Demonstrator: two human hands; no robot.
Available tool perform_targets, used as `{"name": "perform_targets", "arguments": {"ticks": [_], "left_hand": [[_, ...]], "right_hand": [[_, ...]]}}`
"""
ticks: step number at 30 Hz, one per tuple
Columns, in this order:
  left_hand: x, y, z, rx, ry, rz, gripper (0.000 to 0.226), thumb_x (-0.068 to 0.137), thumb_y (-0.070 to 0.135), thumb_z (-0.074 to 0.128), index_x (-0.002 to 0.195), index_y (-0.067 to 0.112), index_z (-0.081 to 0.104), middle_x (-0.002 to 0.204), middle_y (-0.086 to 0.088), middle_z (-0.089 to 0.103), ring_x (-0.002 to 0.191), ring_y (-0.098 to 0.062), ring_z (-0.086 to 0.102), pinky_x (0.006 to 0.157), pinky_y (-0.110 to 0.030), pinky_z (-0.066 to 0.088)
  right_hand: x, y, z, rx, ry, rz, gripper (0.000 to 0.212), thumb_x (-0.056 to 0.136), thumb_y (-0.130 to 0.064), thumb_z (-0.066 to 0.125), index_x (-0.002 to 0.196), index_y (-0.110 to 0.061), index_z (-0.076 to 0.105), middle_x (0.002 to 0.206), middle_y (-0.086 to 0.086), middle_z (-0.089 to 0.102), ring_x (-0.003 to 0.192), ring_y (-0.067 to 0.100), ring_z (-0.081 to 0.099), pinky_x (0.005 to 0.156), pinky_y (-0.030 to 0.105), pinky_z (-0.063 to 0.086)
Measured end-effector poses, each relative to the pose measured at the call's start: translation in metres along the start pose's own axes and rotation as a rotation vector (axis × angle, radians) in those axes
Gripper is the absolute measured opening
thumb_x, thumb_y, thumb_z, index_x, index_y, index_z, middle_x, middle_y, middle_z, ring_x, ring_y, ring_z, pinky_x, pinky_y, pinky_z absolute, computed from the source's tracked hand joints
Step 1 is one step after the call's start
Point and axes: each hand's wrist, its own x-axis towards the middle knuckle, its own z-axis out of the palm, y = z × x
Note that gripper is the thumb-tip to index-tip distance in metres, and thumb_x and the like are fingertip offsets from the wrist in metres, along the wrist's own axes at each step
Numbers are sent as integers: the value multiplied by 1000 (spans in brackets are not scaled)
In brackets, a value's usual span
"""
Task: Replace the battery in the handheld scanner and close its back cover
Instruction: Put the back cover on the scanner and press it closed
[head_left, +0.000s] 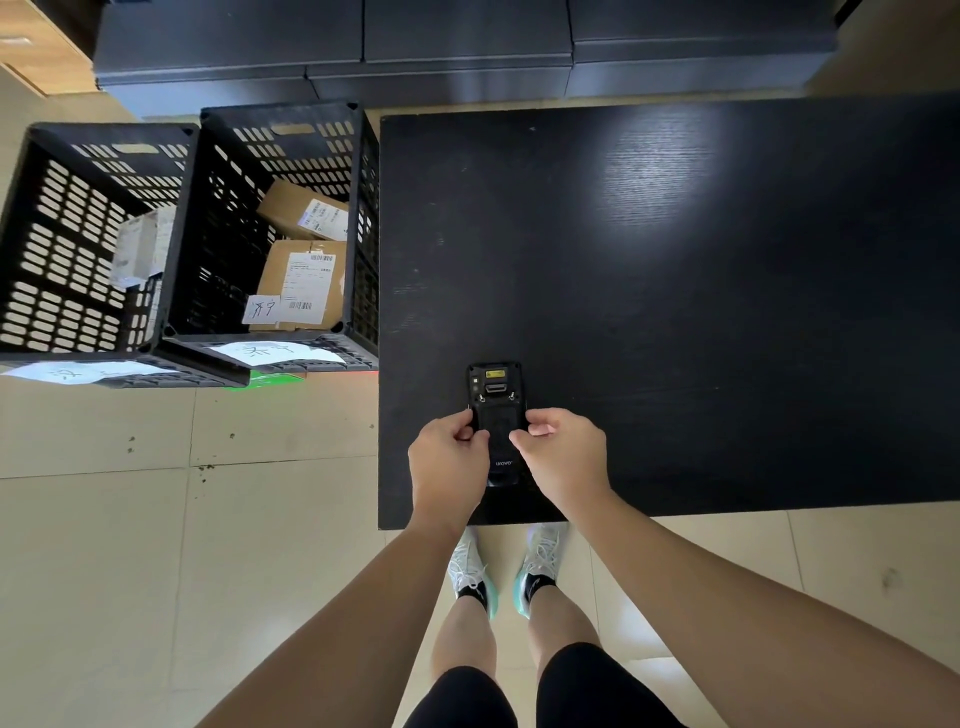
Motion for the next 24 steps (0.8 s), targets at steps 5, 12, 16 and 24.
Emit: {"name": "perform_targets", "arguments": {"ticks": [5,12,16,24], "left_hand": [[6,8,1,-23,16,-1,21,85,15,69,103,20,77,79,12,71,75,-2,63,64,-1,36],[9,8,2,-23,28,-48,27,81,12,69,106,18,76,71,19,65,71,7,59,60,4,37],[12,6,2,-21,13,-63,28,80,13,70,107,19,76,70,18,65,71,5,61,60,3,36],[18,-2,2,-11,-20,-36,28,82,9,74,110,11,76,87,11,66,78,-1,59,68,10,34]], "right_hand": [[9,-7,2,-30,12,-32,28,78,-23,76,105,-17,73,93,-1,74,92,15,67,85,29,54],[13,-5,5,-26,-3,-9,25,76,-21,79,100,-17,73,86,-4,72,84,11,67,76,21,52],[15,-4,5,-10,-22,16,27,76,-20,80,101,-16,74,88,-3,74,78,7,66,71,14,48],[16,0,6,-40,-17,-40,29,78,-20,79,106,-12,76,92,0,77,82,6,68,72,6,43]]}}
